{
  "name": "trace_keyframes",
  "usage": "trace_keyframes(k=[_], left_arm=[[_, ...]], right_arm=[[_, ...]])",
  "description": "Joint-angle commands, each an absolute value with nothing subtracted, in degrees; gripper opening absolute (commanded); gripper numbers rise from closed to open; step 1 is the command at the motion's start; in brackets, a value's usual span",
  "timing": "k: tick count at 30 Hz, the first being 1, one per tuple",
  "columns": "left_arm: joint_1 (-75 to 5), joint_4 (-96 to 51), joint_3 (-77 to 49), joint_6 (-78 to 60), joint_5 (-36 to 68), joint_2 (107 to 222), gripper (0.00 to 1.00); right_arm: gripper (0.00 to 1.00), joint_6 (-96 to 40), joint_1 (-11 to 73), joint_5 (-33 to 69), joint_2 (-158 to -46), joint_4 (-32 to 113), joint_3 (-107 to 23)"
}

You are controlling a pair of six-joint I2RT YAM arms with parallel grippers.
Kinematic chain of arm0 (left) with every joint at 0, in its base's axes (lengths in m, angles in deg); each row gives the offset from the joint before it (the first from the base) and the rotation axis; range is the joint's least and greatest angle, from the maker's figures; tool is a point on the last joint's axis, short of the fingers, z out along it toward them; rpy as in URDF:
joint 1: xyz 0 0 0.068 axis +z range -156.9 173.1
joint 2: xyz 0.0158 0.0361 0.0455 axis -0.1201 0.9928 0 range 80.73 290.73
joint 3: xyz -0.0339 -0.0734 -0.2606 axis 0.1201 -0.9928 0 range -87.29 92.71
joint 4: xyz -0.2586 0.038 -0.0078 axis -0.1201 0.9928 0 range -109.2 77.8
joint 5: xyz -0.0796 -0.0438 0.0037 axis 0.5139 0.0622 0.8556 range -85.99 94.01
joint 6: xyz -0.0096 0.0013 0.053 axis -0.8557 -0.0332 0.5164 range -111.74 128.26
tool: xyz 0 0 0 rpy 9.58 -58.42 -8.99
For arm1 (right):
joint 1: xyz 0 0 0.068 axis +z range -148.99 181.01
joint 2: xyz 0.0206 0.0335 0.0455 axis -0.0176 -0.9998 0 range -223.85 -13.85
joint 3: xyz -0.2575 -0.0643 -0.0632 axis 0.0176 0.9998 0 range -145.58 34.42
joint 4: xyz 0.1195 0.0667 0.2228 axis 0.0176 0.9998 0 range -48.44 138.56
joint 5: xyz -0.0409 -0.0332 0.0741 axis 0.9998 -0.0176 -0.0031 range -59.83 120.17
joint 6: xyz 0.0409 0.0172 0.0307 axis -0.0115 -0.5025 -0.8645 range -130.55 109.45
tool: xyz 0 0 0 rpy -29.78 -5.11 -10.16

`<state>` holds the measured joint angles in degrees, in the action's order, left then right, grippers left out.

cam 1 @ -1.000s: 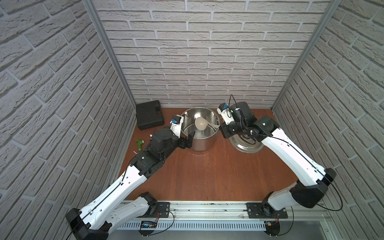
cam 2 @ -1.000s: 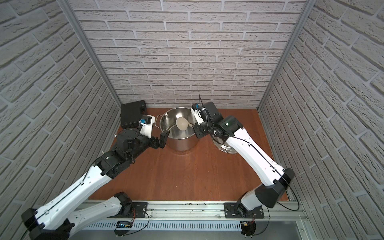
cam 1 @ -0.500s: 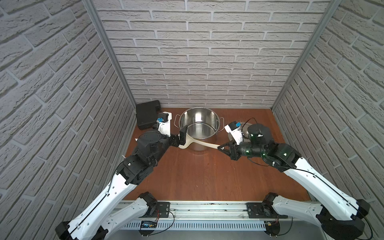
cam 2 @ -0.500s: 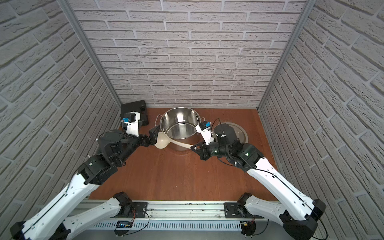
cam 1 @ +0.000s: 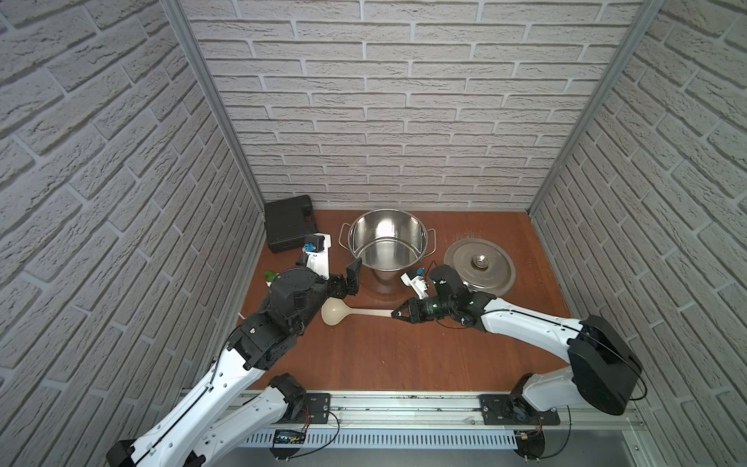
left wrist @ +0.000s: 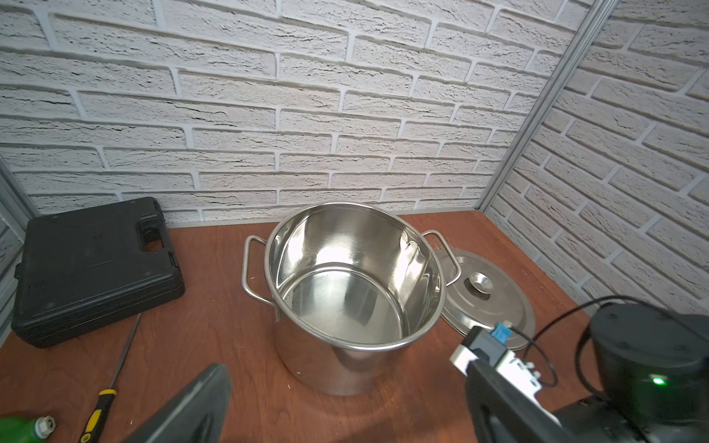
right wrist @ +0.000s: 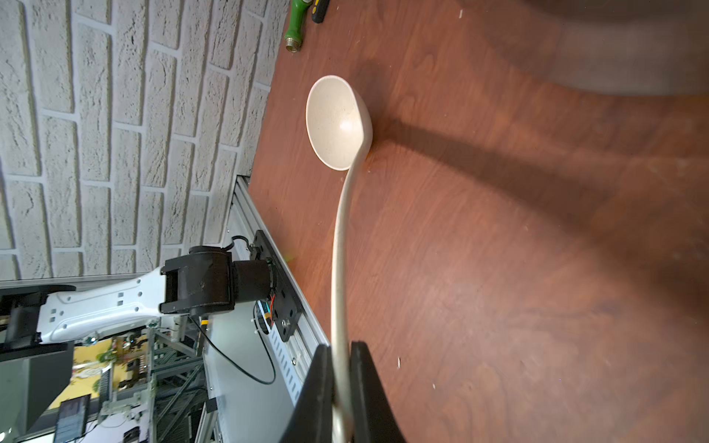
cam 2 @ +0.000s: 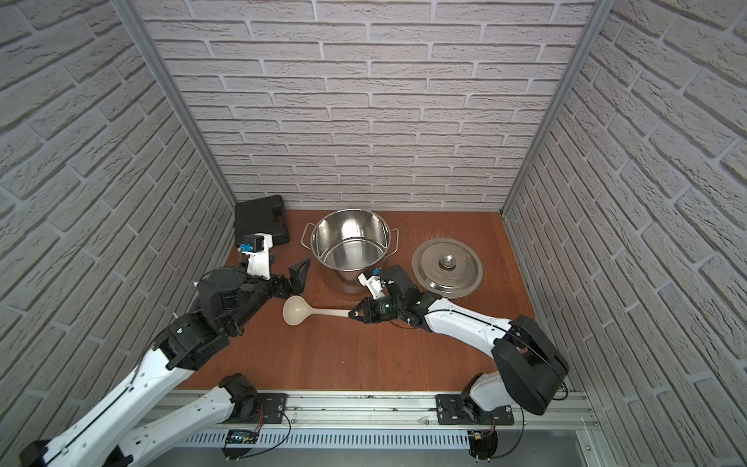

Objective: Stir the soup with a spoon
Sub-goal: Place the spoon at the center of the board, then reset both arms

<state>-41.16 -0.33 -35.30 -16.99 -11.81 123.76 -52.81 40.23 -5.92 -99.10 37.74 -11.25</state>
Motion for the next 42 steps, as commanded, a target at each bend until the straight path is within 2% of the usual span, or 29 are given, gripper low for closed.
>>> trace_keyframes(k=[1,2,4,7,10,13,18,22,24,25,28,32,35,42], left_arm=[[-41.6,-4.9,-37.7,-17.8,-11.3,122.7,0.98],[-41.5,-5.6,-38.4,-17.7,-11.5,122.4,0.98],[-41.5,-6.5,-39.7,-17.6,-11.9,122.4,0.98],[-41.5,-6.9,-41.3,-16.9,-12.3,120.4,0.98],[-41.5,-6.9,-42.8,-15.3,-10.8,120.3,0.98],[-41.6,-4.7,-42.8,-15.6,-11.5,120.8,0.98],[-41.4,-0.9,-42.6,-13.2,-16.4,120.9,0.98],[-41.1,1.3,-43.9,-7.8,-27.9,121.8,0.98],[-40.5,-0.8,-46.4,-3.6,-32.7,124.0,0.99],[-39.6,-2.4,-47.9,-2.2,-34.7,125.0,0.99],[-32.5,-8.9,-53.3,-1.1,-32.8,127.8,0.98],[-19.7,-20.4,-61.6,-4.8,-26.0,131.0,0.98],[-12.2,-27.1,-63.3,-5.4,-21.2,134.6,0.98],[-4.7,-45.0,-64.7,1.5,-12.4,149.8,0.98]], right_arm=[[0.05,-55.4,39.9,-9.3,-102.9,27.4,-10.0],[0.15,-55.6,39.5,-9.6,-104.0,26.2,-9.4],[0.43,-55.8,38.4,-8.8,-105.1,25.0,-7.9],[0.69,-53.1,36.2,-7.4,-104.5,27.1,-5.8],[0.82,-48.4,33.7,-7.2,-103.4,32.4,-4.8],[0.89,-41.9,32.2,-5.0,-100.4,42.0,-5.9],[0.93,-32.8,29.1,4.9,-92.1,56.6,-8.9],[0.94,-28.5,26.0,25.8,-81.1,62.8,-11.2],[1.0,-25.8,25.6,42.7,-75.8,59.6,-9.8],[0.98,-21.8,25.3,49.5,-73.9,54.5,-7.7],[0.98,-7.5,23.9,57.4,-72.4,36.7,-1.7],[0.98,-6.9,16.6,57.2,-79.7,32.1,-1.6],[0.98,-7.2,12.9,57.1,-85.5,21.9,2.8],[0.98,-7.0,7.4,49.6,-99.8,2.1,5.9]])
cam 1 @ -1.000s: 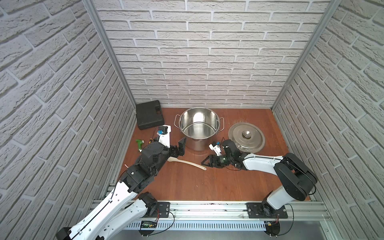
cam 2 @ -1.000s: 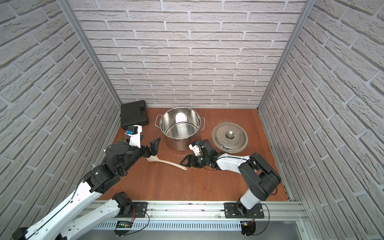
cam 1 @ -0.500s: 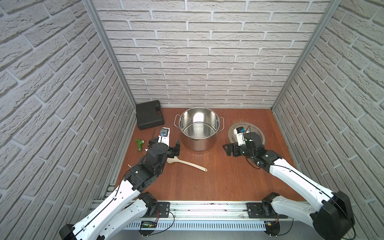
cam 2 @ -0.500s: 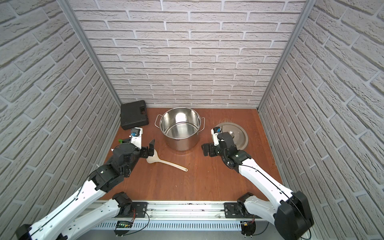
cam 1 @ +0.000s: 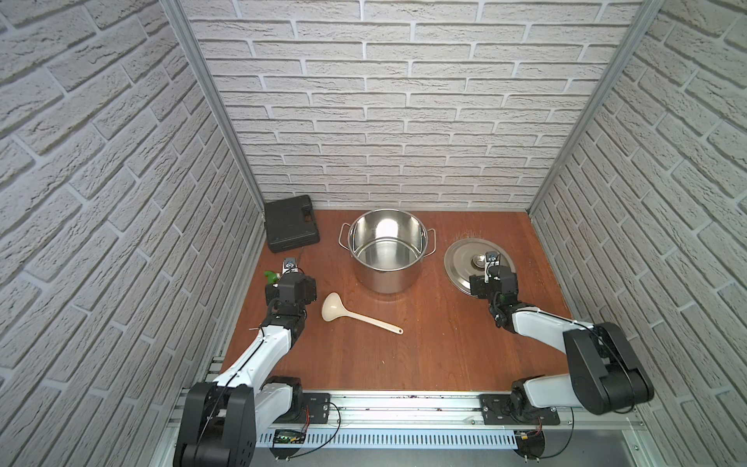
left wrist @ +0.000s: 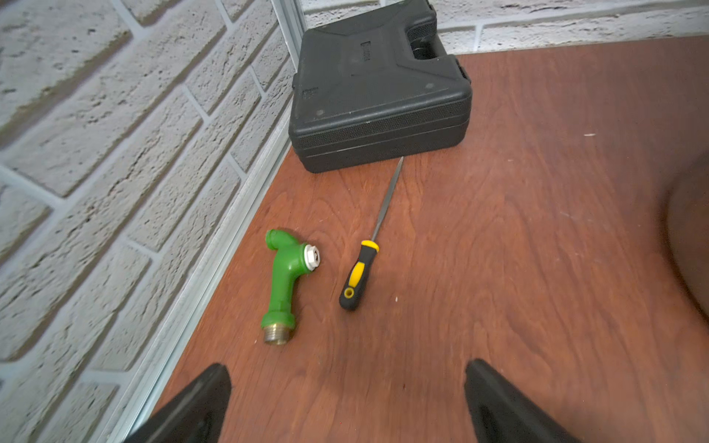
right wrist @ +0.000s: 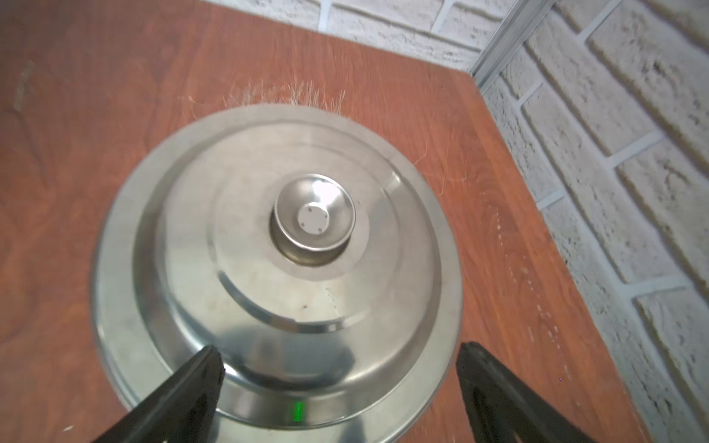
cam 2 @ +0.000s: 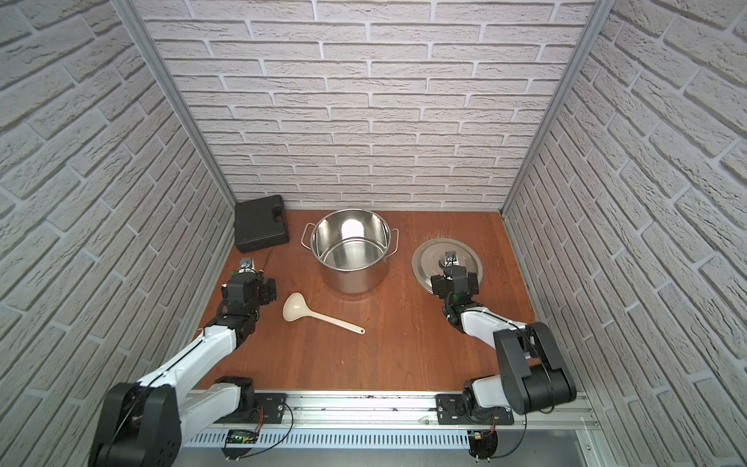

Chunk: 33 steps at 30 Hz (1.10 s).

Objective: Stir the soup with a spoon
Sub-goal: Reset both arms

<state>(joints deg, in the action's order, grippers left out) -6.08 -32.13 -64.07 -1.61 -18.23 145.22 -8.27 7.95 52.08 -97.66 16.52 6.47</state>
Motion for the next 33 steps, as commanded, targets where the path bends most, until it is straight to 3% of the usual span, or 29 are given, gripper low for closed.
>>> trace_keyframes(k=[1,3,9,13,33], left_arm=[[-4.5,-48.4,-64.9,1.8,-11.8,152.4,0.98],[-4.2,-55.1,-65.0,1.9,-11.3,157.2,0.98],[-3.3,-62.7,-62.5,5.2,-6.5,167.0,0.98],[-3.1,-71.7,-65.8,6.4,-3.8,170.1,0.98],[-3.6,-70.5,-65.5,6.7,-3.8,169.7,0.98]], right_arm=[[0.98,-7.0,7.2,48.8,-101.1,2.4,5.1],[0.98,-8.3,5.9,47.5,-100.7,4.0,5.0],[0.98,-8.2,2.4,35.3,-101.5,-9.7,12.6],[0.99,-8.5,2.2,35.8,-102.0,-10.7,12.7],[0.99,-9.0,2.1,37.0,-102.6,-12.8,13.3]])
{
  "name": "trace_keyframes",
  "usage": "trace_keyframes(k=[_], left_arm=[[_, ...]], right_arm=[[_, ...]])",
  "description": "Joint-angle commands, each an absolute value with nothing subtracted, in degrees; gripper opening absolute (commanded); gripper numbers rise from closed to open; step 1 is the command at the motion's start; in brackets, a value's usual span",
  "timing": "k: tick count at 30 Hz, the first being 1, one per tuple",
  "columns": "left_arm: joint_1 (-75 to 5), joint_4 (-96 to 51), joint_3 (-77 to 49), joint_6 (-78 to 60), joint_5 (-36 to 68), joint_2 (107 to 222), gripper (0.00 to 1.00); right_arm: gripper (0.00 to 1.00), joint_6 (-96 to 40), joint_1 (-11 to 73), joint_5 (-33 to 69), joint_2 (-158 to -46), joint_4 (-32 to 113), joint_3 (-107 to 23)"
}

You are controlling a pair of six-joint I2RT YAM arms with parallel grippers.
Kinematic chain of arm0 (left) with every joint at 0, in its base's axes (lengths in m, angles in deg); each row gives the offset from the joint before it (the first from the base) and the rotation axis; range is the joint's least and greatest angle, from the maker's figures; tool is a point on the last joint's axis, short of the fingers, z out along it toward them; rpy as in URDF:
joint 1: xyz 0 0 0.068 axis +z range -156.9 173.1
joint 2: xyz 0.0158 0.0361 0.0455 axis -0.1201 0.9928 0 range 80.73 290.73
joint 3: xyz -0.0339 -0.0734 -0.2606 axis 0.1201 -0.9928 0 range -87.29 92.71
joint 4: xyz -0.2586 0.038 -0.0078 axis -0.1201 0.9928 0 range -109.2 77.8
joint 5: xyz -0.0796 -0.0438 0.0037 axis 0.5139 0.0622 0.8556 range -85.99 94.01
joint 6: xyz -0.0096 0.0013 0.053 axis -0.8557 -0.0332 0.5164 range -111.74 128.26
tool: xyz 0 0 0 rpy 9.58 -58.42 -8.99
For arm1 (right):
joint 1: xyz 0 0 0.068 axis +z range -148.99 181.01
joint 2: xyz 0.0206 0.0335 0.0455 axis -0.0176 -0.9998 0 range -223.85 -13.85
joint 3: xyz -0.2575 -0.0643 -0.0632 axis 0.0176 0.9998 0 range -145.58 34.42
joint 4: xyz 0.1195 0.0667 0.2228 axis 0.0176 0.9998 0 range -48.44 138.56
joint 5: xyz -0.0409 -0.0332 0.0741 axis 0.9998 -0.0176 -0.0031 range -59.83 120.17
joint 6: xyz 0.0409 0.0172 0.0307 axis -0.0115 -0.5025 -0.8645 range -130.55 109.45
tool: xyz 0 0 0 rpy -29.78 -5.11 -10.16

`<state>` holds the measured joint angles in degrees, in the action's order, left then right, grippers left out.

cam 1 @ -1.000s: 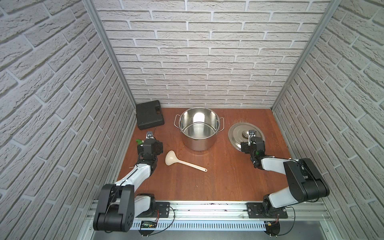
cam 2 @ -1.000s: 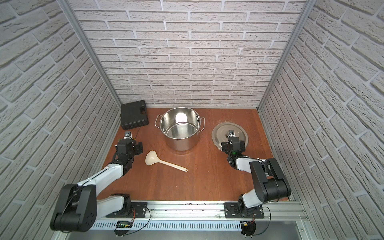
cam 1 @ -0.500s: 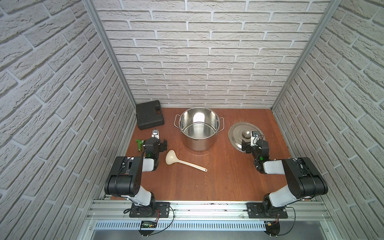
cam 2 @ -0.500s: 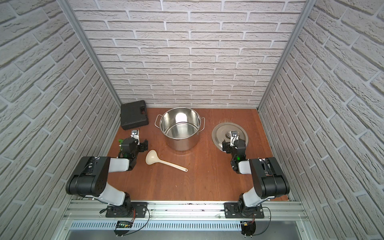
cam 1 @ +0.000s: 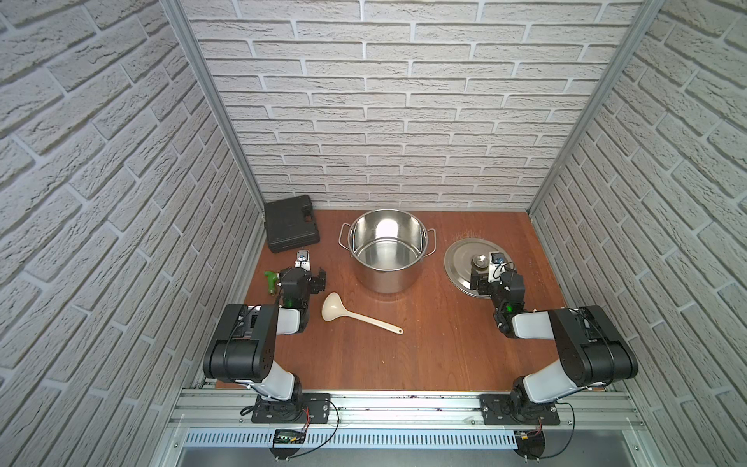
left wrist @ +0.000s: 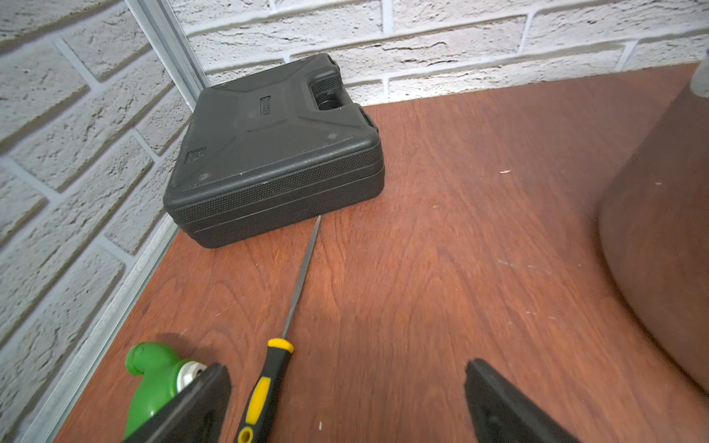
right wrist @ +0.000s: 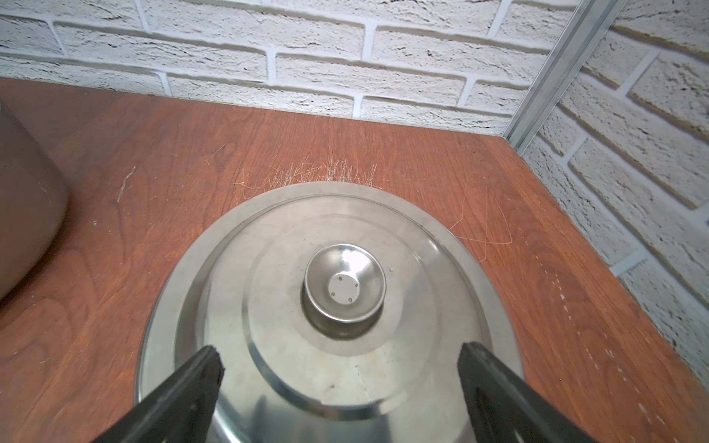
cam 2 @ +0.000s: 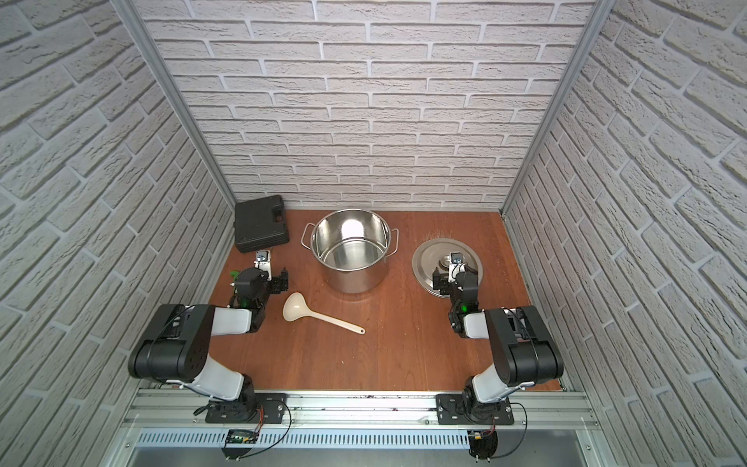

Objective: Stir the soup with a spoon
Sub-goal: Reset both arms

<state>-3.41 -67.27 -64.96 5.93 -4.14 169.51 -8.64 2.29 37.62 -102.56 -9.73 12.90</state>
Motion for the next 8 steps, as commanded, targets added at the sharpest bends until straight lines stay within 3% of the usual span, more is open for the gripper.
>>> trace_keyframes(k=[1,8], left_arm=[[-3.6,-70.5,-65.5,6.7,-3.8,169.7,0.98],[-3.6,-70.5,-65.6,6.7,-3.8,169.7,0.98]], right_arm=[[0.99,-8.9,2.1,36.6,-103.0,-12.3,13.0],[0.99,-9.9,0.4,33.1,-102.6,-11.5,12.6]])
